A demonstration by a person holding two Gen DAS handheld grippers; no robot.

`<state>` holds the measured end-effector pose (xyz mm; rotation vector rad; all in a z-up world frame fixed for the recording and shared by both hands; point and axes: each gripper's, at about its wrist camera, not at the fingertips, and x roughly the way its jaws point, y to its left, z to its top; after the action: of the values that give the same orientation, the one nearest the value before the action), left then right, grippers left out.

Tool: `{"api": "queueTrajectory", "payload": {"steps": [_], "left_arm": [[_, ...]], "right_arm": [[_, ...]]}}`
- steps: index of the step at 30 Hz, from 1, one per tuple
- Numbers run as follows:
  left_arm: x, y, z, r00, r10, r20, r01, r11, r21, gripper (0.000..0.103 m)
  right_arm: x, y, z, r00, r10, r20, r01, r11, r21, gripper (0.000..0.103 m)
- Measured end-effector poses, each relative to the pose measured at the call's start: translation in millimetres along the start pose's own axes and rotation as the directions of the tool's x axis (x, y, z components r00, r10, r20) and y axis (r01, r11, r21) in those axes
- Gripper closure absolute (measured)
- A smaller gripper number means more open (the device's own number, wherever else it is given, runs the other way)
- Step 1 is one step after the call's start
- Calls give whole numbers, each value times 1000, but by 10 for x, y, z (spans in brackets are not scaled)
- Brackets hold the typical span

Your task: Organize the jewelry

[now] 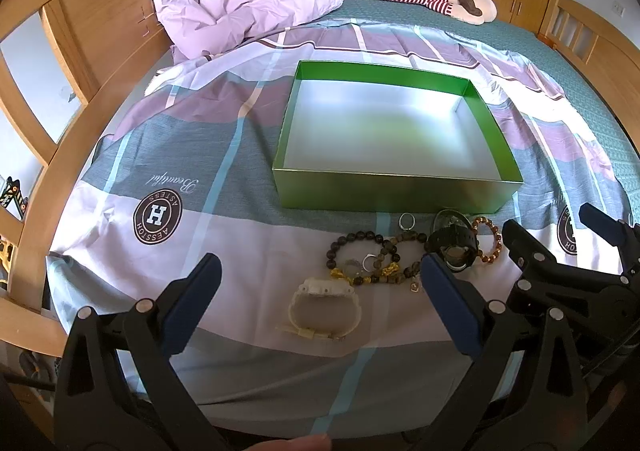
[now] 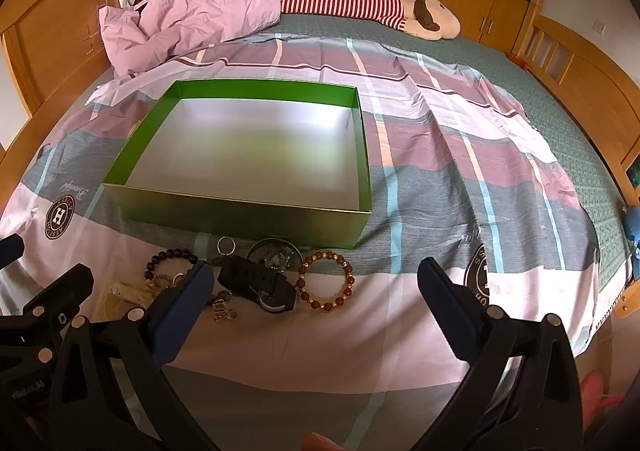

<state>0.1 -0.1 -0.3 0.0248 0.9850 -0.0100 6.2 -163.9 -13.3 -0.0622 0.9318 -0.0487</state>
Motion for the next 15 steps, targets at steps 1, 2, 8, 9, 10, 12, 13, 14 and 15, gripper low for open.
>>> {"api": "queueTrajectory", "payload": {"steps": [1, 2, 8, 9, 10, 12, 13, 14, 15], "left_arm": [[-1, 0, 0, 1000, 1, 0, -1, 1000, -1, 4], [0, 0, 0, 1000, 1, -1, -1, 1000, -1, 4], [4, 7, -6, 1000, 4, -1, -4, 1000, -5, 4], [-5, 24, -16, 1000, 5, -3, -5, 1000, -6, 4], [15, 48, -46, 1000, 6, -5, -6, 1000, -7, 4], [16, 56, -48, 1000, 5, -8, -5, 1000, -8, 4], [14, 55, -52, 1000, 5, -8, -5, 1000, -7, 4], [6, 40, -47, 1000, 5, -9, -5, 1000, -6, 4], [5, 32, -50, 1000, 6, -10, -6, 1000, -4, 4]], "right_arm": [[1, -6, 1, 1000, 2, -1, -2, 1000, 1, 3], [0, -8, 0, 1000, 4, -1, -4, 1000, 3, 3], [11, -20, -1, 1000, 8, -3, -8, 1000, 6, 3], [12, -21, -1, 1000, 8, -4, -8, 1000, 7, 3], [14, -21, 0, 1000, 7, -5, -7, 1000, 8, 3], [23, -32, 2, 1000, 10, -7, -9, 1000, 10, 3], [36, -44, -1, 1000, 10, -8, -9, 1000, 11, 3], [38, -45, 0, 1000, 9, -10, -9, 1000, 12, 3], [45, -45, 1, 1000, 9, -11, -9, 1000, 13, 3]]}}
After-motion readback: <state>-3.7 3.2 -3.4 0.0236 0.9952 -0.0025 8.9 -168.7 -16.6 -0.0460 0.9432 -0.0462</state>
